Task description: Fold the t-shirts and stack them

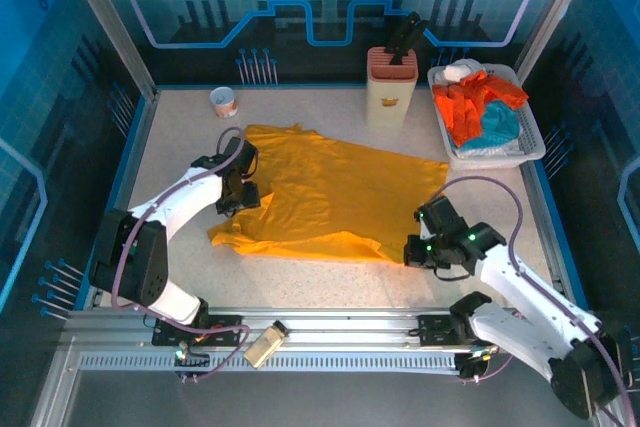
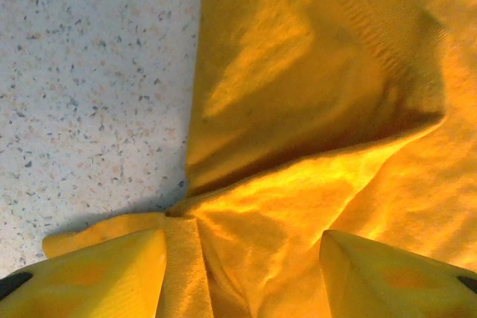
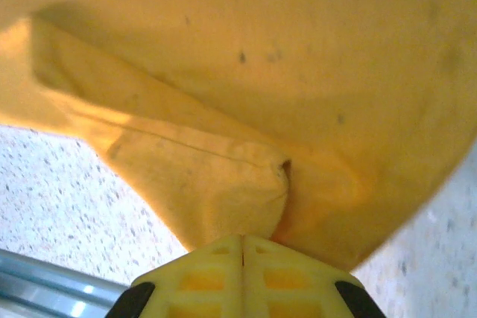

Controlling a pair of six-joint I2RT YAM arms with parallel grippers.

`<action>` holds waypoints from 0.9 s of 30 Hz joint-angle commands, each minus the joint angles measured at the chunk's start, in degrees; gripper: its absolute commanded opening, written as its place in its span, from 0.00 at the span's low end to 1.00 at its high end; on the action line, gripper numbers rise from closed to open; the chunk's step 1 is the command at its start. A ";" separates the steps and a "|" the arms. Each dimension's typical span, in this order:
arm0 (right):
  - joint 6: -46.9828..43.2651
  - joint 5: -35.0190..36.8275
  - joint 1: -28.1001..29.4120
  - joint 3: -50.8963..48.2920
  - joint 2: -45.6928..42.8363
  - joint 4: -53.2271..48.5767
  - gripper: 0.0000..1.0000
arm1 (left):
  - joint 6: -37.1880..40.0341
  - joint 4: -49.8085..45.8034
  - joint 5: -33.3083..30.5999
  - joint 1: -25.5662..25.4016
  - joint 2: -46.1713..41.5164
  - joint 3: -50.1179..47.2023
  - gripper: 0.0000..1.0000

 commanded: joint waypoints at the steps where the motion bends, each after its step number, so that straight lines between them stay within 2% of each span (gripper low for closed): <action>1: 12.86 7.01 4.88 -1.76 -5.27 -11.22 0.00 | 1.30 -0.17 0.55 0.45 1.19 2.01 0.57; 8: 20.11 11.41 7.79 -3.28 -12.62 -18.36 0.00 | 1.46 -0.19 0.32 1.60 2.76 2.65 0.57; 11: 24.05 14.54 9.75 -2.97 -13.78 -19.60 0.08 | 1.48 -0.70 -0.16 2.00 3.05 2.98 0.57; 12: 23.72 14.86 9.85 -2.98 -13.84 -19.52 0.13 | 1.56 -0.90 -0.27 2.08 3.00 3.10 0.57; 14: 23.05 15.43 9.86 -2.30 -12.82 -19.65 0.30 | 1.64 -1.32 -0.79 2.12 3.08 3.19 0.57; 18: 22.00 16.92 9.99 -0.03 -10.92 -20.04 0.54 | 1.34 -2.52 -1.43 2.18 3.03 2.30 0.57; 19: 21.56 17.44 10.05 0.46 -10.92 -19.41 0.63 | 1.01 -2.50 -1.33 2.22 2.80 1.79 0.57; 21: 20.08 18.15 10.16 0.76 -11.18 -16.56 0.90 | 0.25 -2.45 -0.57 2.15 2.06 0.54 0.58; 22: 18.22 18.55 10.10 0.60 -11.08 -13.26 1.00 | -0.41 -2.27 -0.22 2.20 1.57 -0.14 0.58; 27: 7.64 19.28 7.53 2.17 -3.56 3.27 1.00 | -2.82 -2.23 1.68 2.13 0.54 -3.61 0.59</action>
